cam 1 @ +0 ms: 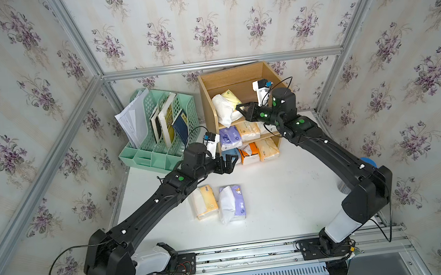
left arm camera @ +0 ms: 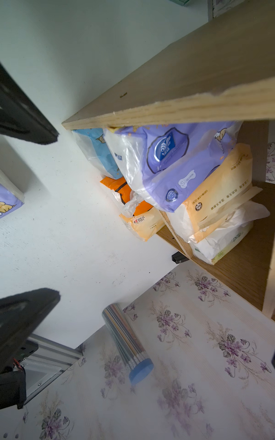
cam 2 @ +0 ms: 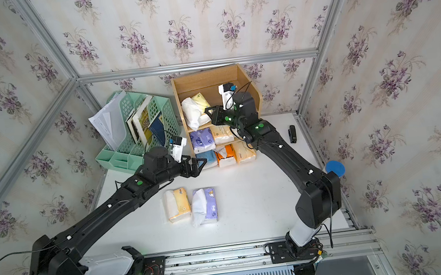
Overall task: Remove the tissue boxes from the shelf
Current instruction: Pick up a box of tissues from the shelf.
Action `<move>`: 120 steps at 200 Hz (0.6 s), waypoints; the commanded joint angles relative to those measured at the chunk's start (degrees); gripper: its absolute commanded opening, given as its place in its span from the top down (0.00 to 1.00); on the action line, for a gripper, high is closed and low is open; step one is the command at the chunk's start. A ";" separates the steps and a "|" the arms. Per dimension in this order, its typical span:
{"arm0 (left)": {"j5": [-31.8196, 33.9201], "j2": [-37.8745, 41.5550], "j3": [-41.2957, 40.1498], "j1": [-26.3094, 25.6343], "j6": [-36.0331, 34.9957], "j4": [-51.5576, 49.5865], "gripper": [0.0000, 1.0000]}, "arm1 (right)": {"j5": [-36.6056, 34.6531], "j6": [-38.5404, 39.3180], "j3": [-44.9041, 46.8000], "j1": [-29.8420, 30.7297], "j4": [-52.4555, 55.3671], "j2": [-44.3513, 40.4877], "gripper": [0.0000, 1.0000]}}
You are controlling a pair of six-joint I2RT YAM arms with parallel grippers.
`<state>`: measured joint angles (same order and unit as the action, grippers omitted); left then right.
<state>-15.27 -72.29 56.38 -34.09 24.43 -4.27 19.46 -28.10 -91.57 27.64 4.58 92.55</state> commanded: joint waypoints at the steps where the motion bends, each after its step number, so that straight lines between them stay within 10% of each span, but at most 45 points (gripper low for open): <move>1: 1.78 1.20 0.09 0.00 -1.16 -0.90 0.01 | -2.47 0.24 0.96 0.05 -1.60 -2.65 0.92; 120: 15.19 19.39 -7.53 -0.08 1.09 -10.97 0.01 | -11.05 -0.56 28.56 0.05 3.86 -35.28 1.00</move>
<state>-4.01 -55.83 51.48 -34.11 23.07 -12.53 9.34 -26.50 -70.50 27.70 7.90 63.81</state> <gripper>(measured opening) 0.990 0.120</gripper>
